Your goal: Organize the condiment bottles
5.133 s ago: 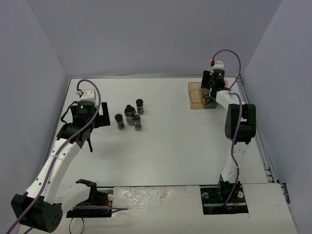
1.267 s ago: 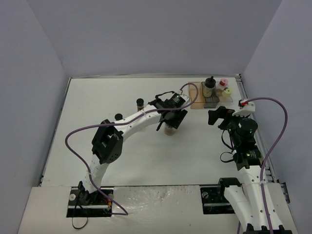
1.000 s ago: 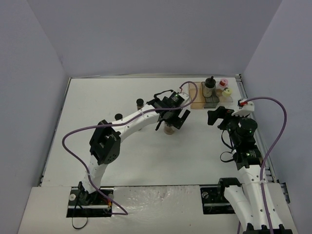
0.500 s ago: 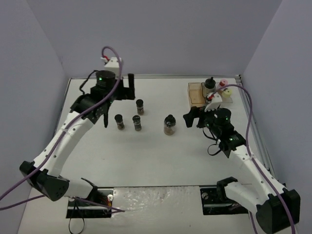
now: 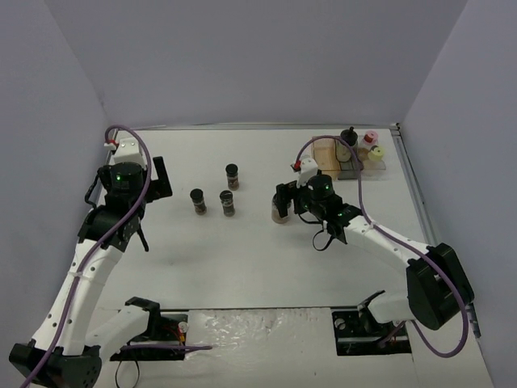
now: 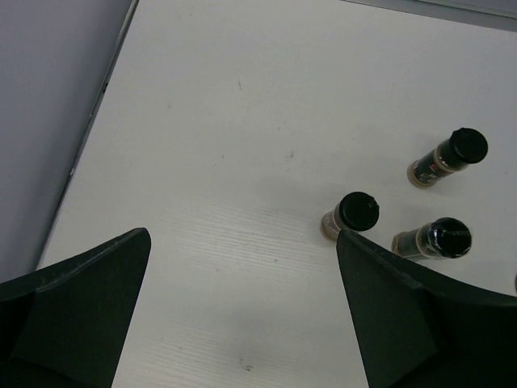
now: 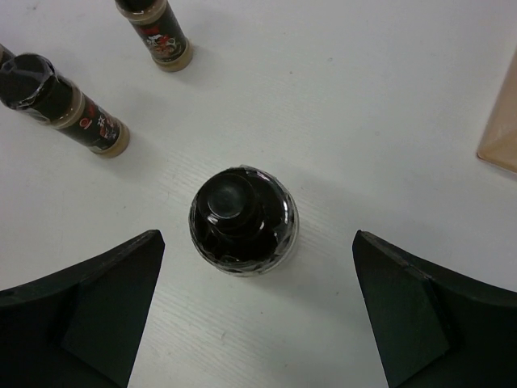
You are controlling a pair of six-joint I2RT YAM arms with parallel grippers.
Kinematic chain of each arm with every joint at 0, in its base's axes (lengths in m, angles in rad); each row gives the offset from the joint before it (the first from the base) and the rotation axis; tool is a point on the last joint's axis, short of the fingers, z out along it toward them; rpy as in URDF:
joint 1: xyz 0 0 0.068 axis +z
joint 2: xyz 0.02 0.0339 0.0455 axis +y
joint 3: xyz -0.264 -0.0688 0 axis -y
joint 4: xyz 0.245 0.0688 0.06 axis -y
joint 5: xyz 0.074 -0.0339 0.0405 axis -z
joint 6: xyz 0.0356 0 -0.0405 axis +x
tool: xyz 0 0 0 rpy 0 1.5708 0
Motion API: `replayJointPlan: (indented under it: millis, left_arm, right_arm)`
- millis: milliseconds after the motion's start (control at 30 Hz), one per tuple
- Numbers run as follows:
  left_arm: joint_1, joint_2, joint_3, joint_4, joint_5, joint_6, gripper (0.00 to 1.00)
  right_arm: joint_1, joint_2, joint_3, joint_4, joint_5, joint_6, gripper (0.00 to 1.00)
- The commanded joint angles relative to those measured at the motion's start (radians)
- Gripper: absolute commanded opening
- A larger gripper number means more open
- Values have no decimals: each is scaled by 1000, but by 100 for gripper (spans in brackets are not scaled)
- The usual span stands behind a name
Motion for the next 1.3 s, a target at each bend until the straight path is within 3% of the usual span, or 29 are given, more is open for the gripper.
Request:
replayJointPlan:
  millis: [0, 267, 367, 633, 733, 1000, 1267]
  left_arm:
    - [7, -19, -14, 88, -68, 11, 97]
    - [6, -53, -40, 83, -96, 38, 97]
    - [4, -57, -41, 84, -98, 41, 97]
    - [-3, -53, -45, 86, -95, 47, 97]
    - [-6, -50, -46, 86, -96, 49, 97]
    - [-13, -50, -49, 90, -93, 53, 97]
    - [-13, -51, -54, 100, -99, 61, 97]
  right_arm:
    - [40, 56, 71, 107, 123, -39, 99]
    - [47, 159, 93, 141, 133, -40, 87]
    - [48, 175, 99, 144, 126, -36, 75]
    - [34, 133, 93, 121, 132, -43, 26]
    - [9, 87, 115, 93, 151, -60, 13]
    - [-263, 59, 281, 20, 139, -87, 3]
    - [-476, 217, 481, 43, 132, -49, 0]
